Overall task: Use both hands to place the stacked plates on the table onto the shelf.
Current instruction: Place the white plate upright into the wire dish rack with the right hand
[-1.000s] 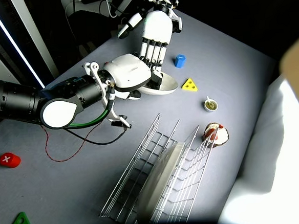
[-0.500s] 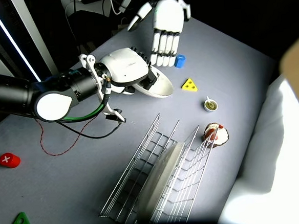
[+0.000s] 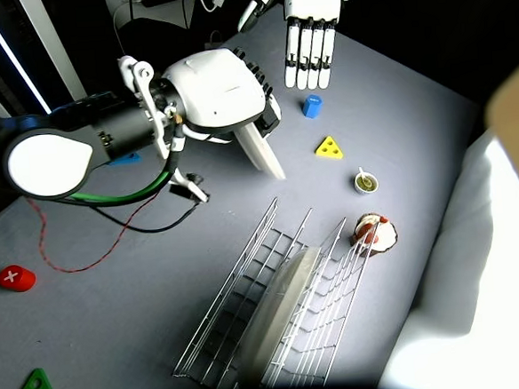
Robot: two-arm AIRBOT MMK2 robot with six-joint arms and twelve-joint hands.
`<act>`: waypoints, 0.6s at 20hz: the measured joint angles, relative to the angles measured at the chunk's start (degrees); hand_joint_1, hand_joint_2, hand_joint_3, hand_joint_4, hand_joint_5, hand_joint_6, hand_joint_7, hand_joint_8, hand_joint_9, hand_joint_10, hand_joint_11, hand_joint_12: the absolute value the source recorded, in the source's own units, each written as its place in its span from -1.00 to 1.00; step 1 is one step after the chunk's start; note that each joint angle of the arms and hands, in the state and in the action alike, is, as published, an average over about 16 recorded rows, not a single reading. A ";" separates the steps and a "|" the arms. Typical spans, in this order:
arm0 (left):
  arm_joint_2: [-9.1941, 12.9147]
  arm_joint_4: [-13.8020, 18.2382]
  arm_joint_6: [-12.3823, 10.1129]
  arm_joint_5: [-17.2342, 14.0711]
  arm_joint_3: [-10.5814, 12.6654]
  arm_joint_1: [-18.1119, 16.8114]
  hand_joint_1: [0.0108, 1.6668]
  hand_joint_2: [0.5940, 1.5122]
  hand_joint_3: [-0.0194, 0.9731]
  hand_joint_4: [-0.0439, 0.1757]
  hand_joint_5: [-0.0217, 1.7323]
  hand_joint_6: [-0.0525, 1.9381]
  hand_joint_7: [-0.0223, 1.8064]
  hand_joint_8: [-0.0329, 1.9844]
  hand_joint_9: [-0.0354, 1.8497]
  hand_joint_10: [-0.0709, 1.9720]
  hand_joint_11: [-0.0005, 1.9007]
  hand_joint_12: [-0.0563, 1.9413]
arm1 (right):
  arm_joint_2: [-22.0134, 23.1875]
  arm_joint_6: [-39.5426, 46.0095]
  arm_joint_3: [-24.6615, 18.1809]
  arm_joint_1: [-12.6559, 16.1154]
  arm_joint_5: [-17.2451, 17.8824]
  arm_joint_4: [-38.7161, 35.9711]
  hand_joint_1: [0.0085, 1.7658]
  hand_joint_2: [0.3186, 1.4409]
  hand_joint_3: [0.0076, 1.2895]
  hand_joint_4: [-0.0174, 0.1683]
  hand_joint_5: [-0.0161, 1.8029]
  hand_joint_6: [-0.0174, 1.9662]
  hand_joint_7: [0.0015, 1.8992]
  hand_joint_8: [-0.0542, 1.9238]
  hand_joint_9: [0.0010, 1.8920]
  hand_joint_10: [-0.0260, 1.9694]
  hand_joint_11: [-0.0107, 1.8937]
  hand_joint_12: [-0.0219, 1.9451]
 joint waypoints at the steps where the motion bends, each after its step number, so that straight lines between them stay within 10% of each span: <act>1: 0.44 0.46 0.00 -0.05 -0.26 -0.22 -0.96 -0.12 -0.93 -0.60 -0.91 -0.93 -0.84 -0.97 -0.81 -0.92 -0.86 -0.93 | 0.72 1.73 -0.32 0.67 -0.18 0.09 0.66 0.06 -0.99 -0.83 0.14 -0.18 0.26 -0.60 0.30 -0.46 0.11 0.15; 12: 4.36 7.14 -0.02 -0.81 -3.64 -4.68 -0.93 -0.13 -0.93 -0.58 -0.91 -0.93 -0.83 -0.97 -0.81 -0.92 -0.85 -0.93 | 5.09 20.50 -0.19 7.79 -3.35 2.49 0.65 0.06 -0.99 -0.83 0.13 -0.17 0.28 -0.64 0.35 -0.56 0.11 0.26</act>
